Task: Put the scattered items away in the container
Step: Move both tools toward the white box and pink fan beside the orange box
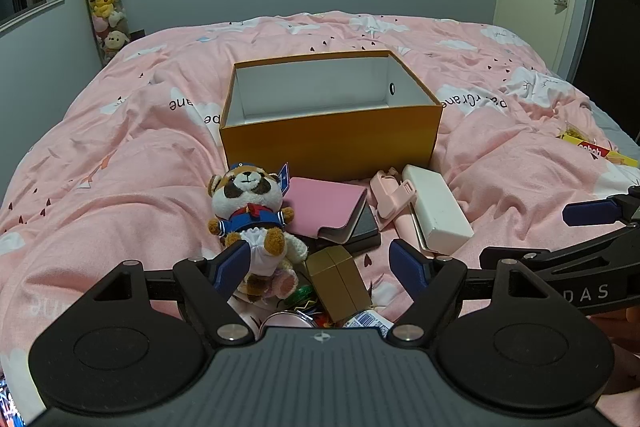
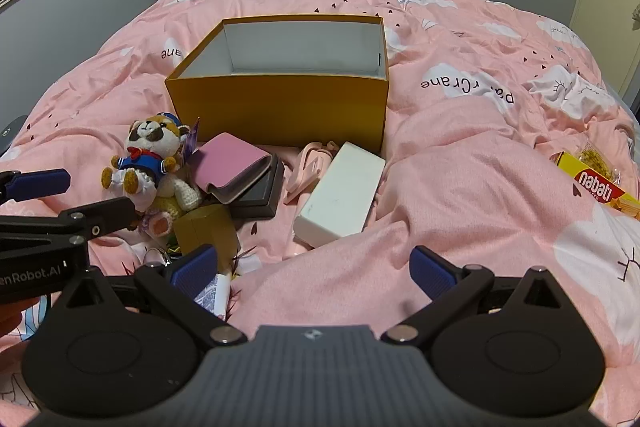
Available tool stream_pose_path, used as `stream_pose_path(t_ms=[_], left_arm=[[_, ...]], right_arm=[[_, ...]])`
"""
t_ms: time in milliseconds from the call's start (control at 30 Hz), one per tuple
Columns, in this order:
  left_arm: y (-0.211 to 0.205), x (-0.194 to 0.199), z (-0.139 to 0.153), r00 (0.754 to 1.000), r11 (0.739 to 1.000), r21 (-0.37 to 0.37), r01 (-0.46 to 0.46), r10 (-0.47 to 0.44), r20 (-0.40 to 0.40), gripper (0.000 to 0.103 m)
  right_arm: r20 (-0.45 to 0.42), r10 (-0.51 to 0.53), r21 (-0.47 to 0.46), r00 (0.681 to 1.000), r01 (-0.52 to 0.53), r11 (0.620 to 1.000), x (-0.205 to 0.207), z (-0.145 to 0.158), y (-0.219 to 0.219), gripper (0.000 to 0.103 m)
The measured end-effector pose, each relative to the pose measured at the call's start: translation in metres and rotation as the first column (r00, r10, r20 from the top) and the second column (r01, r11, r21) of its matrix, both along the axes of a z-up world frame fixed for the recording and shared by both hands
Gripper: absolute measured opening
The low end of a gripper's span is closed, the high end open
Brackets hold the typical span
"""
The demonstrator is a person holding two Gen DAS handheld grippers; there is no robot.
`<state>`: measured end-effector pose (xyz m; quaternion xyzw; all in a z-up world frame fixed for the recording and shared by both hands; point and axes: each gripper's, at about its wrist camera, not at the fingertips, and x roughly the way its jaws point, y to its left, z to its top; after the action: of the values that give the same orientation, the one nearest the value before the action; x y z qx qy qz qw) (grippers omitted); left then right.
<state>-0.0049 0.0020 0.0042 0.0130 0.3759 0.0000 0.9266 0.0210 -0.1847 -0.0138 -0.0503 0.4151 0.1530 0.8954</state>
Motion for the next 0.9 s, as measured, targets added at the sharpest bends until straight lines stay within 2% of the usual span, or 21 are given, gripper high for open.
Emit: stream_pose_path(t_ms=[467,700,900], left_arm=[[0.001,0.003,-0.001,1.0,1.0,0.001,0.008,-0.008,-0.005,0.09],[0.003,0.014,0.0,1.0,1.0,-0.01,0.016,-0.016,-0.004,0.09],[0.013,0.031,0.001,1.0,0.999,-0.052,0.003,-0.004,-0.01,0.09]], right_arm=[[0.003,0.008,-0.005,1.0,-0.008,1.0,0.002,-0.001,0.001,0.102],[0.051,0.012,-0.02,0.999,-0.011,1.0,0.01,0.005,-0.002,0.103],[0.121,0.019,-0.02,0.992,-0.017,1.0,0.02,0.009,-0.007,0.103]])
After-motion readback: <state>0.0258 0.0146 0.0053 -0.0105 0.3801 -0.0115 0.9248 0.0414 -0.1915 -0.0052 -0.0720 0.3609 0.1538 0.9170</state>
